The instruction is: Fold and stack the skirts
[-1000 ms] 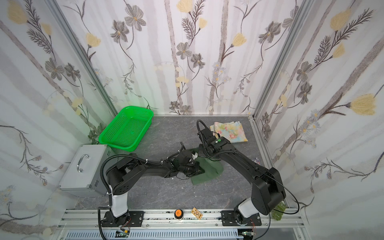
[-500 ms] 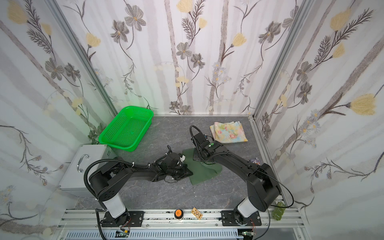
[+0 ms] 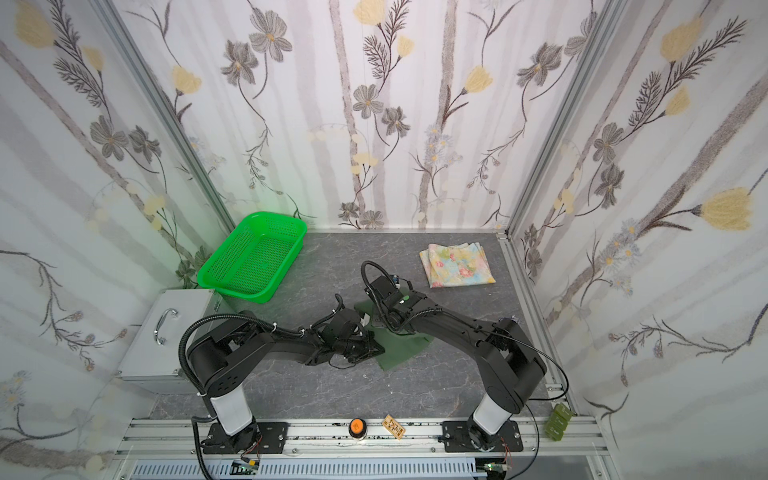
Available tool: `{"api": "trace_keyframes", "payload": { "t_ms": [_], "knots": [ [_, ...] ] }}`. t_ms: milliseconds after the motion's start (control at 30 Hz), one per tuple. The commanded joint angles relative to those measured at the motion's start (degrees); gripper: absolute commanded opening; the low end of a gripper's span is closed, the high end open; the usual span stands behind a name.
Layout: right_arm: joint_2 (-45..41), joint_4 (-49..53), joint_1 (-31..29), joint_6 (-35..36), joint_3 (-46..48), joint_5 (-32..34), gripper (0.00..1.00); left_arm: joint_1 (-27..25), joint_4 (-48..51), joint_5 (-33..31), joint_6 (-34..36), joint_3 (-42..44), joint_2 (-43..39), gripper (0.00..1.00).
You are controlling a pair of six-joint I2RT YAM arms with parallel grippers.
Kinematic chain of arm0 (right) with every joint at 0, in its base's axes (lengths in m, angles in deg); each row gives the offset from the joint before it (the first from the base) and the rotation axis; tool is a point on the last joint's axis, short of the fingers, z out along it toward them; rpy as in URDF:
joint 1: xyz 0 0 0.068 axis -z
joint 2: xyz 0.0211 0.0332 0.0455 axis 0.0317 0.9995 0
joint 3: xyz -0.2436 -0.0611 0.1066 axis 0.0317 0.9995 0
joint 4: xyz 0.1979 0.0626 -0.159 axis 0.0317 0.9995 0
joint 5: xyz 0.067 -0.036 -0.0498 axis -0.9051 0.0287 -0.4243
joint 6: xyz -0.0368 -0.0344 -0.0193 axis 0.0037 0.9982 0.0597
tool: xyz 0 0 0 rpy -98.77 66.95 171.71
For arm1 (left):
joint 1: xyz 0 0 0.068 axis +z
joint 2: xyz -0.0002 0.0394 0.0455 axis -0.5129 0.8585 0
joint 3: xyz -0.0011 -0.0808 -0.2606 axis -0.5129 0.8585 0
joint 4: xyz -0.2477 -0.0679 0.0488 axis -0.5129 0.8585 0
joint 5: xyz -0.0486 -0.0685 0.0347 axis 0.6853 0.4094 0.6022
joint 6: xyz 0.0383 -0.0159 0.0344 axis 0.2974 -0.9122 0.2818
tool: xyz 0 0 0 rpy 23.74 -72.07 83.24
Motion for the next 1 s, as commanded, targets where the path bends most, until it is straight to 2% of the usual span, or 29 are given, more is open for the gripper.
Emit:
{"api": "trace_keyframes", "payload": {
  "t_ms": [0, 200, 267, 567, 967],
  "knots": [
    [1.0, -6.03, -0.41, -0.37, 0.65, 0.55, 0.0, 0.06, 2.03, -1.82, 0.18, 0.41, -0.22, 0.0],
    [1.88, -9.35, -0.37, 0.6, 2.93, -1.48, 0.0, 0.41, 2.11, -1.21, -0.98, 0.15, -2.5, 0.0],
    [1.73, -9.92, -2.14, 0.92, 3.56, -1.52, 0.0, 0.76, 2.12, -0.51, -1.84, 0.75, -3.91, 0.0],
    [0.69, -12.18, -2.61, 4.92, 5.86, -3.33, 0.0, 3.96, 3.11, -2.24, -5.07, 7.55, -11.44, 0.0],
    [-1.46, -15.72, -3.13, 6.9, 9.67, -3.84, 0.0, 9.25, 7.8, -6.62, -3.27, 8.29, -14.18, 0.0]
  ]
}}
